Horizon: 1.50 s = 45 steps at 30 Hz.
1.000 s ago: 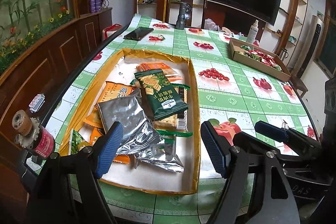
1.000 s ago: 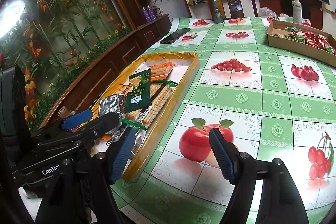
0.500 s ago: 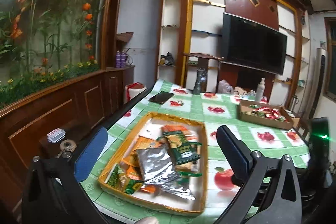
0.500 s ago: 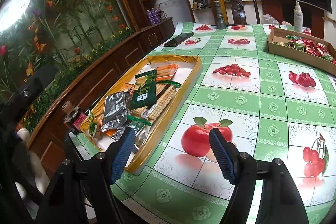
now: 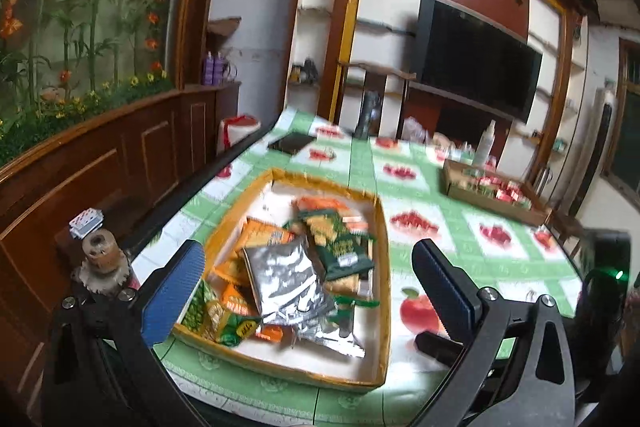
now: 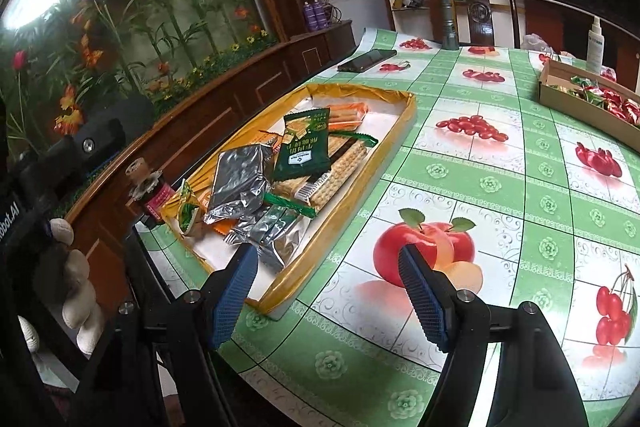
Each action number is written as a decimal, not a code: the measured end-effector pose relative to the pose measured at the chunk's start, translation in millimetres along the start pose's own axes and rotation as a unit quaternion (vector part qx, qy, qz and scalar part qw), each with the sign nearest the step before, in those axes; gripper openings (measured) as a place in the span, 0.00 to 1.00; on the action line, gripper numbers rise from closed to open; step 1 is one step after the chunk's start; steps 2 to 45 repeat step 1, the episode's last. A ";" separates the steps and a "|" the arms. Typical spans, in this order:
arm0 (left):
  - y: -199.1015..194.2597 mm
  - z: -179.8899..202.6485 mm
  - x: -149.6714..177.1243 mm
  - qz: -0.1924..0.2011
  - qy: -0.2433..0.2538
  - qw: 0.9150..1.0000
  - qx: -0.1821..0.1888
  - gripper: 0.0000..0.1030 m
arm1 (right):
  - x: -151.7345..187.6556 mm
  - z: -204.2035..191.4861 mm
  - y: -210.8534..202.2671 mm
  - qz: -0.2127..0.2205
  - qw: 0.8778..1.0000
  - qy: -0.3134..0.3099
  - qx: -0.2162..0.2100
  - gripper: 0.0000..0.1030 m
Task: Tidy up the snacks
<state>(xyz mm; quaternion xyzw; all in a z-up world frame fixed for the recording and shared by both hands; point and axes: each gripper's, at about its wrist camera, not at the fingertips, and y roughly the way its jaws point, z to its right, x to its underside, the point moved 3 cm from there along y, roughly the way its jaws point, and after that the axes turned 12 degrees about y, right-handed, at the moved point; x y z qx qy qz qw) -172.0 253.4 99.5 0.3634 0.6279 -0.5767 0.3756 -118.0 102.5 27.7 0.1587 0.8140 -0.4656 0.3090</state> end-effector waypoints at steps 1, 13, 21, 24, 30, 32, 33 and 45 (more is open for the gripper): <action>2.7 3.3 0.8 -0.005 0.003 1.000 0.001 1.00 | -0.9 2.5 0.0 0.000 1.000 0.005 0.001 0.72; 2.7 3.3 0.8 -0.005 0.003 1.000 0.001 1.00 | -0.9 2.5 0.0 0.000 1.000 0.005 0.001 0.72; 2.7 3.3 0.8 -0.005 0.003 1.000 0.001 1.00 | -0.9 2.5 0.0 0.000 1.000 0.005 0.001 0.72; 2.7 3.3 0.8 -0.005 0.003 1.000 0.001 1.00 | -0.9 2.5 0.0 0.000 1.000 0.005 0.001 0.72; 2.7 3.3 0.8 -0.005 0.003 1.000 0.001 1.00 | -0.9 2.5 0.0 0.000 1.000 0.005 0.001 0.72; 2.7 3.3 0.8 -0.005 0.003 1.000 0.001 1.00 | -0.9 2.5 0.0 0.000 1.000 0.005 0.001 0.72; 2.7 3.3 0.8 -0.005 0.003 1.000 0.001 1.00 | -0.9 2.5 0.0 0.000 1.000 0.005 0.001 0.72; 2.7 3.3 0.8 -0.005 0.003 1.000 0.001 1.00 | -0.9 2.5 0.0 0.000 1.000 0.005 0.001 0.72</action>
